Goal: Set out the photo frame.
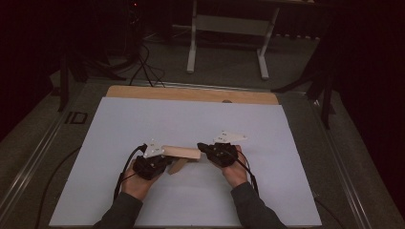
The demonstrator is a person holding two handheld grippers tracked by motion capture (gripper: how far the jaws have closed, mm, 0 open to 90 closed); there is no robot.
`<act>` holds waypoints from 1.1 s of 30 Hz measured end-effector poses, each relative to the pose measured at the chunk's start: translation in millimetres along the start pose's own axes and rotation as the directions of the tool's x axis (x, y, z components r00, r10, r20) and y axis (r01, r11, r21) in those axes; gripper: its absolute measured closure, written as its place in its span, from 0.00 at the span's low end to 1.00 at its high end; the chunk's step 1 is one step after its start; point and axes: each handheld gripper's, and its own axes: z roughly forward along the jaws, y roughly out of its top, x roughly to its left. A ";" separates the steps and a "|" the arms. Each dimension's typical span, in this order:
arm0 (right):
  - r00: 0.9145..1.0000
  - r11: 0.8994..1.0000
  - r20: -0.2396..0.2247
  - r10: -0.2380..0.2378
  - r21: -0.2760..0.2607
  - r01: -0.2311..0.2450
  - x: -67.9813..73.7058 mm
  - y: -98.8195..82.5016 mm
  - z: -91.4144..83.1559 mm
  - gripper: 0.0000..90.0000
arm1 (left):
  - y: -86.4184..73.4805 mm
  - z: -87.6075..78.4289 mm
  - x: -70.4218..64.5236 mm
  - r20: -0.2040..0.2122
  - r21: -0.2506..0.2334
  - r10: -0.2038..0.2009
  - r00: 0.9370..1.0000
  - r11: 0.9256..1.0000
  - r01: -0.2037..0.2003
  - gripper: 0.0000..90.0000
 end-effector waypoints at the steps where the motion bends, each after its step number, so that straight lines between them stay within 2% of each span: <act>1: 1.000 1.000 0.000 0.000 0.000 0.000 0.0 0.0 -0.1 0.99 | 0.0 0.3 0.1 0.000 0.001 0.000 1.000 1.000 0.000 1.00; 33: 1.000 1.000 -0.011 -0.020 0.009 0.020 5.5 -0.9 -3.1 1.00 | 0.9 6.8 -5.7 0.004 -0.004 -0.006 1.000 1.000 0.006 1.00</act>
